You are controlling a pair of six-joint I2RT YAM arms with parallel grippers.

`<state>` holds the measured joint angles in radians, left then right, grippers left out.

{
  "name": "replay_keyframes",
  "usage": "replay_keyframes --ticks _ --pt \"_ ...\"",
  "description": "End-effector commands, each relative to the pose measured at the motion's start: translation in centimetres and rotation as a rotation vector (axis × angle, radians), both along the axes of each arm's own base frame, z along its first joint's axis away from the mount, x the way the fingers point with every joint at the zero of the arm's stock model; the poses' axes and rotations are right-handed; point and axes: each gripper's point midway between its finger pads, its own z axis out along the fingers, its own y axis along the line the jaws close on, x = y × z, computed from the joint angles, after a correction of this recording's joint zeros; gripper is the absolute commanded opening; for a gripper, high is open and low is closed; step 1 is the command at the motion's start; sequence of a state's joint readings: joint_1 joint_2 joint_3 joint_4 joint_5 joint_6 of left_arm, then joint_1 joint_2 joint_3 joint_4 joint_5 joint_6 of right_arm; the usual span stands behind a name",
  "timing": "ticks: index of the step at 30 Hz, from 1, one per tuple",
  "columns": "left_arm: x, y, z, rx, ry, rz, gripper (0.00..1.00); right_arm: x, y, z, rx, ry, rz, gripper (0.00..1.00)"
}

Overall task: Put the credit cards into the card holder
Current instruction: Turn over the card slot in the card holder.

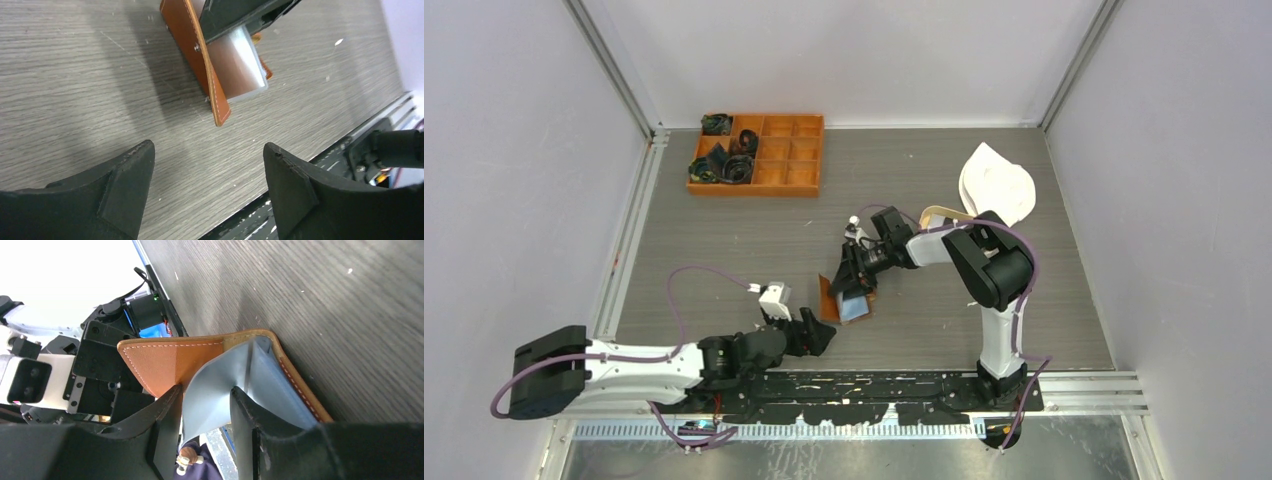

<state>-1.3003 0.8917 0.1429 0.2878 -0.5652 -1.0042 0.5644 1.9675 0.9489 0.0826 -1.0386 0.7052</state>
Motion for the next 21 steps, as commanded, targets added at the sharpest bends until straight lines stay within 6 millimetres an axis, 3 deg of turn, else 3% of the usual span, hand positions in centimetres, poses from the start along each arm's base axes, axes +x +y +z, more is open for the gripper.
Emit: replay_keyframes --ticks 1,8,15,18,21 --pt "0.7 -1.8 1.4 0.040 -0.047 -0.039 0.80 0.3 0.8 0.8 0.043 -0.011 0.013 0.46" --pt "1.5 -4.3 2.6 0.081 -0.086 -0.084 0.90 0.2 0.8 0.6 0.028 -0.016 0.016 0.45" --pt "3.1 -3.4 2.0 0.237 -0.077 0.008 0.96 0.0 0.9 0.4 0.016 -0.013 0.015 0.44" --pt "3.9 -2.8 1.5 0.321 -0.063 0.066 0.92 0.0 0.8 0.2 0.010 -0.014 0.015 0.43" --pt "4.4 -2.6 1.1 0.368 -0.054 0.092 0.81 0.0 0.8 0.2 0.004 -0.018 0.021 0.43"
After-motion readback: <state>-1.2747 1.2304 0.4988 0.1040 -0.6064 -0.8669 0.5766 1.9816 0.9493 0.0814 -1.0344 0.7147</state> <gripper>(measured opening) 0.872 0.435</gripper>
